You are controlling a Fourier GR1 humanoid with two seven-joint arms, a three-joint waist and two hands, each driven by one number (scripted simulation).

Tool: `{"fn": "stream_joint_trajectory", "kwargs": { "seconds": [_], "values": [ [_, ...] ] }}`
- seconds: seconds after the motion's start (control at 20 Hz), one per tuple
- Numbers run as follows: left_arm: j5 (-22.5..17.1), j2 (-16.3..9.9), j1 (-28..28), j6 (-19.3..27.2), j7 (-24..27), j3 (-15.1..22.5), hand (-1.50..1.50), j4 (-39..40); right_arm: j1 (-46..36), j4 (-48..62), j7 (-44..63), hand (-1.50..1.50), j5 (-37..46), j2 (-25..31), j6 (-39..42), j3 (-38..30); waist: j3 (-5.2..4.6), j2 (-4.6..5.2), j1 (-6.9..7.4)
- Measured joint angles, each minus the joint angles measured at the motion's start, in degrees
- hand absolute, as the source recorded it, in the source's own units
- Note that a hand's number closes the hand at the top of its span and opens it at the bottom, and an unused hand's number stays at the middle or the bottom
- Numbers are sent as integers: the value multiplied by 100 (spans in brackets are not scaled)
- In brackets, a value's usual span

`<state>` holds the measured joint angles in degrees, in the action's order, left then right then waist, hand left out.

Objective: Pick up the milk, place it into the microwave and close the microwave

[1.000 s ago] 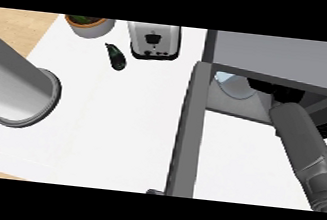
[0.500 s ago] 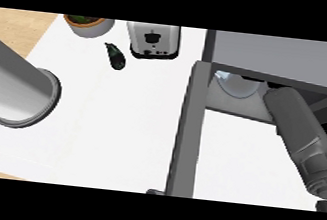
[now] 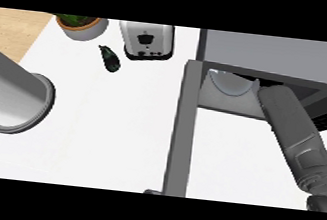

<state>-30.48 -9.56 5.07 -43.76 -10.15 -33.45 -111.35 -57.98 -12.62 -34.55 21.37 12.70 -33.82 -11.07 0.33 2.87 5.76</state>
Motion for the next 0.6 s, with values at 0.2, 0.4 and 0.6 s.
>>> {"fn": "stream_joint_trajectory", "kwargs": {
  "seconds": [0.2, 0.4, 0.6],
  "values": [
    [109, 178, 10, -82, 35, 234, -150, -75, 91, 15, -424, -150, -369, -89, 501, -330, -4, -56, -103],
    [263, 371, 8, -135, 73, 475, -150, -126, 235, 78, -786, -150, -699, -175, 1007, -622, -11, -108, -196],
    [291, 488, 9, -80, -66, 731, 150, -246, 439, 129, -1048, -150, -954, -300, 1495, -820, -17, -170, -305]
  ]
}}
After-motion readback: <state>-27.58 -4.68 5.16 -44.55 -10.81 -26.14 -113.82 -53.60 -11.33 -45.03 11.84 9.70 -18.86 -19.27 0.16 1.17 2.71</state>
